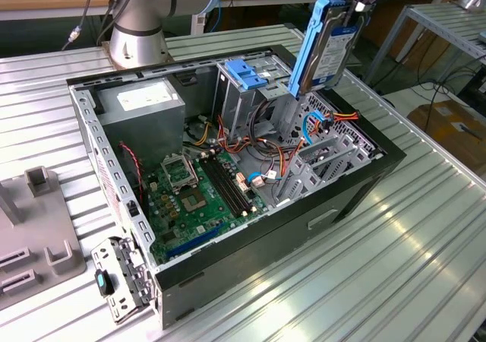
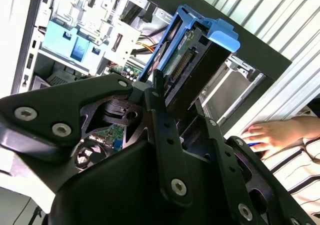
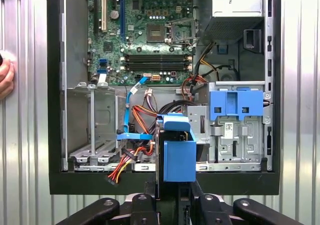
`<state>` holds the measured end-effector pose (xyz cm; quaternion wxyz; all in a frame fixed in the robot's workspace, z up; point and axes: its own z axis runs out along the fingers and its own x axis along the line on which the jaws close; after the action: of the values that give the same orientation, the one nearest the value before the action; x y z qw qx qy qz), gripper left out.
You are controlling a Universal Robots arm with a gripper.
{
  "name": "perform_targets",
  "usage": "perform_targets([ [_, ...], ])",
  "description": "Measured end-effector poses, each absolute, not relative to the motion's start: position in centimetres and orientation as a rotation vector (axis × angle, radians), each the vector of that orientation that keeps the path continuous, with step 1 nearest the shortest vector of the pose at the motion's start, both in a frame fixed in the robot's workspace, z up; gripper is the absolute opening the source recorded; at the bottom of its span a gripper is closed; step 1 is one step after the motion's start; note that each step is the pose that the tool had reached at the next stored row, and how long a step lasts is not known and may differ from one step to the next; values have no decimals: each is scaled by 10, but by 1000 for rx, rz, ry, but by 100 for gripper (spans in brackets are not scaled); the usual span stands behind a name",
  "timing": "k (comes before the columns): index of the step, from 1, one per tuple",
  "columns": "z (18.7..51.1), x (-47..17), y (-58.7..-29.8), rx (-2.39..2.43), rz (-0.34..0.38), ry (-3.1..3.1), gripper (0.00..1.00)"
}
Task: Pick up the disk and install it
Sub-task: 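Pick up the disk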
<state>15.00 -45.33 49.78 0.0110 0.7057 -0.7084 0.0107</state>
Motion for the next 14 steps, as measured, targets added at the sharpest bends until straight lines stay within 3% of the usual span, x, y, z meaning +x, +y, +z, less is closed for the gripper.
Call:
perform_targets([
  [14, 498, 150, -460, 2201, 34, -2209, 35],
])
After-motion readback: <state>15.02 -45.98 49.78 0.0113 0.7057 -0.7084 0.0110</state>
